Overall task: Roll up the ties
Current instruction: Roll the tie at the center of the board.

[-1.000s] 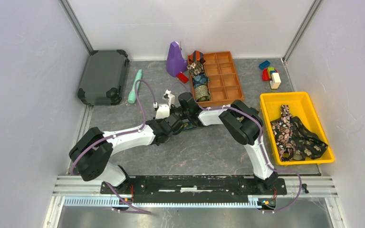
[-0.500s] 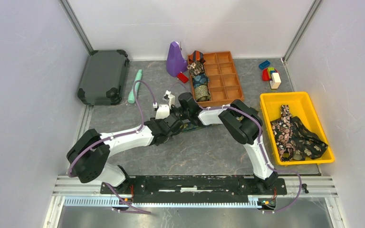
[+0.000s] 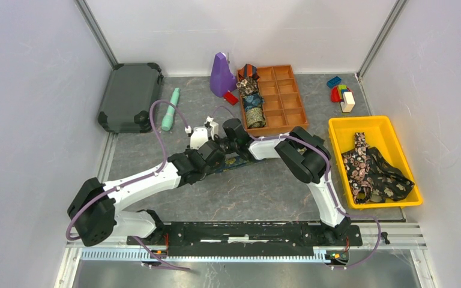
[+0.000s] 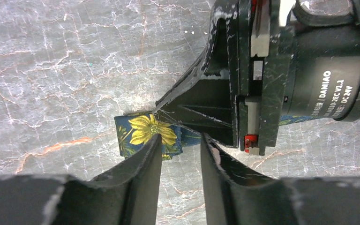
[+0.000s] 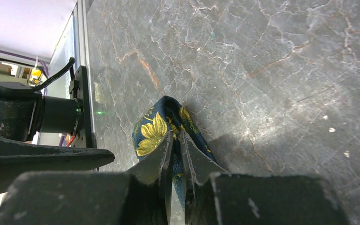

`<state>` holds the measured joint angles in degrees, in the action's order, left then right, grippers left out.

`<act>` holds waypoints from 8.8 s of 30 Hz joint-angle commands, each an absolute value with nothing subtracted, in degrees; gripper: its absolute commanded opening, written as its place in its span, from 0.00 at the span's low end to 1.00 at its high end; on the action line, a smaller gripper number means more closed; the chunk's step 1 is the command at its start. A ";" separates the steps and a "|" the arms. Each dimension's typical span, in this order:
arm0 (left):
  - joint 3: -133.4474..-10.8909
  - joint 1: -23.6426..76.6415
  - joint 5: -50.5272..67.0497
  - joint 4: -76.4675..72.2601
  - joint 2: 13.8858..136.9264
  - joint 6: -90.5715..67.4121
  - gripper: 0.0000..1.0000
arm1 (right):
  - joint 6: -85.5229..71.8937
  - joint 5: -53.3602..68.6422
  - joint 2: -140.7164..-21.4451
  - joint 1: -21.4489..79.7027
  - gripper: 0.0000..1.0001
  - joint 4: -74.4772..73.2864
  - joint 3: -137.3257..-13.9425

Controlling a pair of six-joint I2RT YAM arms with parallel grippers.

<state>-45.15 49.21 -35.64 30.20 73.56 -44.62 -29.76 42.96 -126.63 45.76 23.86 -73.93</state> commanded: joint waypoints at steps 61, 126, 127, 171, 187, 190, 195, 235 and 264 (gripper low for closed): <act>-33.10 48.76 -34.01 20.21 71.67 -45.79 0.21 | -31.24 24.14 -113.31 49.91 0.49 17.10 -62.72; -11.39 16.08 0.48 -2.62 55.53 -52.47 0.44 | -29.48 24.36 -125.44 48.80 0.13 12.56 -72.13; -11.34 16.08 0.59 -3.24 56.13 -52.47 0.43 | -29.55 24.46 -125.58 48.78 0.13 12.57 -72.26; -40.30 21.57 -17.01 37.13 63.83 -39.02 0.07 | -19.34 26.55 -118.56 49.10 0.31 10.30 -74.64; -44.09 25.70 -20.45 40.16 66.91 -39.20 0.06 | -25.56 29.78 -122.95 52.93 0.21 21.32 -76.33; -44.72 26.45 -20.42 40.20 67.74 -39.20 0.06 | -26.22 30.05 -124.66 53.09 0.20 21.87 -77.18; -46.32 27.65 -20.81 40.91 69.02 -39.24 0.05 | -26.77 30.41 -125.62 53.05 0.19 22.65 -77.17; -53.00 35.73 -22.32 36.75 85.76 -41.87 0.04 | -23.95 31.73 -113.73 46.45 0.21 21.64 -65.50; -41.29 36.05 -19.46 25.73 74.51 -39.05 0.36 | -32.12 37.65 -124.36 48.16 0.24 28.92 -74.75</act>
<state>-42.87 35.81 -20.86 29.41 76.51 -41.74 -31.51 35.20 -122.89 47.35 26.65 -71.79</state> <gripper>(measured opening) 0.353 0.242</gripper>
